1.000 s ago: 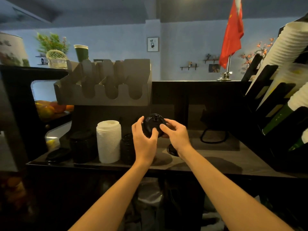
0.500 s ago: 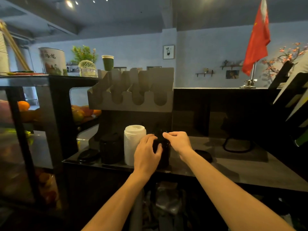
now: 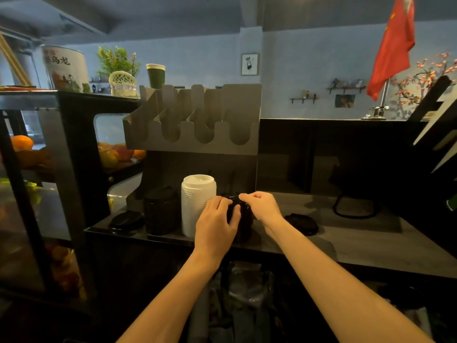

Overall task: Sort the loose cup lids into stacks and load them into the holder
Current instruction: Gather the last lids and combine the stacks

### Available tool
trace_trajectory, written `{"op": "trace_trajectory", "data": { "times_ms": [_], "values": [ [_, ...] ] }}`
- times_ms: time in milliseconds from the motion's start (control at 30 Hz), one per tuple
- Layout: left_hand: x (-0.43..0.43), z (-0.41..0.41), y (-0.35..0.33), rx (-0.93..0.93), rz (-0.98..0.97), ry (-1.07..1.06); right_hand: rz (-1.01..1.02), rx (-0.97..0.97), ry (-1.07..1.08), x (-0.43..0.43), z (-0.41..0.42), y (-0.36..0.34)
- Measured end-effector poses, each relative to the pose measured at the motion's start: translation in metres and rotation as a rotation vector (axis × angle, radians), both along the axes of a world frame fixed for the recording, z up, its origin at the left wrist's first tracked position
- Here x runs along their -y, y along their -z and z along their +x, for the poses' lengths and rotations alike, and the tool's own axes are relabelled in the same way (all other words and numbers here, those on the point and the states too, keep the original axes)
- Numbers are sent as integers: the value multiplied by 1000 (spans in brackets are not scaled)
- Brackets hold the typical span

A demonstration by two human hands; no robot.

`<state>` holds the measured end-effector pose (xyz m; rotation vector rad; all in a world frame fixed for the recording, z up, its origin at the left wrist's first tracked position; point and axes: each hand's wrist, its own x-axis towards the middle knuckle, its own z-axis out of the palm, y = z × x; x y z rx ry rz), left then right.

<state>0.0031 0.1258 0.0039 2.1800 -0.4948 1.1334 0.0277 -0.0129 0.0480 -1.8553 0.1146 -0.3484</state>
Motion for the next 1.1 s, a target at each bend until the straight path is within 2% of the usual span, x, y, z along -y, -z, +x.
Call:
{"op": "trace_trajectory", "data": {
  "times_ms": [267, 400, 500, 633, 767, 867, 1000, 1100],
  "values": [
    [10, -1, -30, -96, 67, -112, -223, 34, -45, 2, -9, -6],
    [18, -1, -36, -118, 5, 4, -165, 87, 8, 14, -16, -11],
    [30, -6, -39, -106, -30, 105, -245, 123, 49, 34, -21, -13],
    [60, -17, -36, -107, 38, 266, -374, 104, 179, 73, -30, -3],
    [92, -19, -26, -251, 19, 364, -544, -4, 269, 106, -35, 14],
    [111, -11, -15, -404, -27, 373, -631, -118, 257, 122, -35, 28],
    [125, 1, 1, -645, -36, 358, -576, -276, 215, 132, -32, 42],
    [130, 7, 5, -733, -54, 326, -615, -263, 220, 133, -28, 42]
  ]
}}
